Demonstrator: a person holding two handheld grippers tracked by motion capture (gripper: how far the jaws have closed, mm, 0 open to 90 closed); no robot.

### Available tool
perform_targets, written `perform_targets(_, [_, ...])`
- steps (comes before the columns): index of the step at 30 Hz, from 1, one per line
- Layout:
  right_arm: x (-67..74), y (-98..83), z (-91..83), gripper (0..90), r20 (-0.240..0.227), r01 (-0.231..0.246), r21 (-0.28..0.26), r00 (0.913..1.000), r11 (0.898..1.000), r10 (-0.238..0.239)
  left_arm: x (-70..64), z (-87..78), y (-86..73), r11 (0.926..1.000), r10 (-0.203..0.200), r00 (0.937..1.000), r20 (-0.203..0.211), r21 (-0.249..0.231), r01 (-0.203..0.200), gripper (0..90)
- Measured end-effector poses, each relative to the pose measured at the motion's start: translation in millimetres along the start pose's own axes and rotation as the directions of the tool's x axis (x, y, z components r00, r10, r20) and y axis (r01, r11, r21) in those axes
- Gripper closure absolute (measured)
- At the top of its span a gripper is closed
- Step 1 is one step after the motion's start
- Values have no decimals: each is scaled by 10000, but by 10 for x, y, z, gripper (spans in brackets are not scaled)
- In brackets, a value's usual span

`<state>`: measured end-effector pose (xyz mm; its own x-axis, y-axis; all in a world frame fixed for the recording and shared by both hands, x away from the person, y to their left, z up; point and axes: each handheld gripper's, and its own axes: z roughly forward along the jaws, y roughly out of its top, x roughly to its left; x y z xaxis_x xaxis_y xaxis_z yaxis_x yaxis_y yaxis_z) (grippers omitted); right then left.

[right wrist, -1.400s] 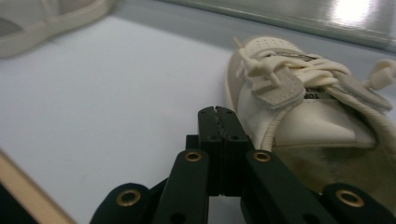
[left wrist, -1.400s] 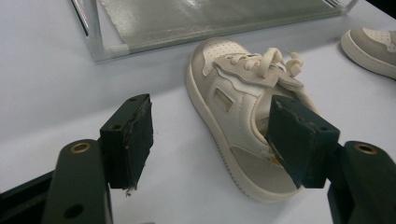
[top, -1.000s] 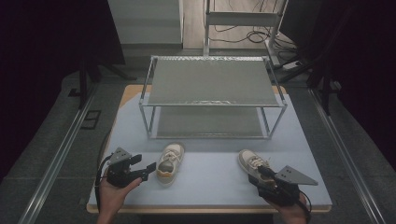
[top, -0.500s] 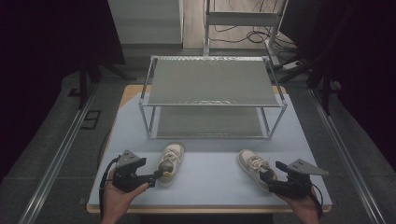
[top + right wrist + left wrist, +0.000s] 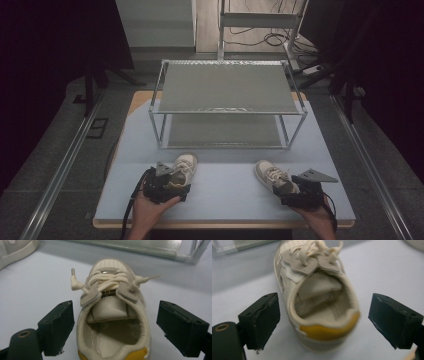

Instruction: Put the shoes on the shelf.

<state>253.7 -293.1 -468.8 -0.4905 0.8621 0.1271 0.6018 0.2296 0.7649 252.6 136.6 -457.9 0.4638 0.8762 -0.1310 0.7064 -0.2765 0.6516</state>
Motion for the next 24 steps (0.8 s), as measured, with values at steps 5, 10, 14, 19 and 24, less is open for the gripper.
perform_targets(5, [-4,-5,123,142,25,14,393,10000,9992,-15,-6,182,67,9989,-10,9998,-217,463,20,101])
perform_targets(10, [20,10,251,166,18,136,920,9999,9957,-138,-3,316,106,9960,-174,9982,-568,865,223,112])
perform_targets(14, [19,24,256,208,139,163,975,9997,9951,-177,-4,375,121,9941,-199,9961,-864,1041,289,126])
perform_targets(19, [47,32,255,257,527,313,1123,9979,9932,-374,28,372,129,9931,-95,9972,-747,1157,181,144])
perform_targets(24, [34,29,247,271,467,266,1066,9984,9939,-317,87,311,103,9956,64,9980,-627,932,-5,217])
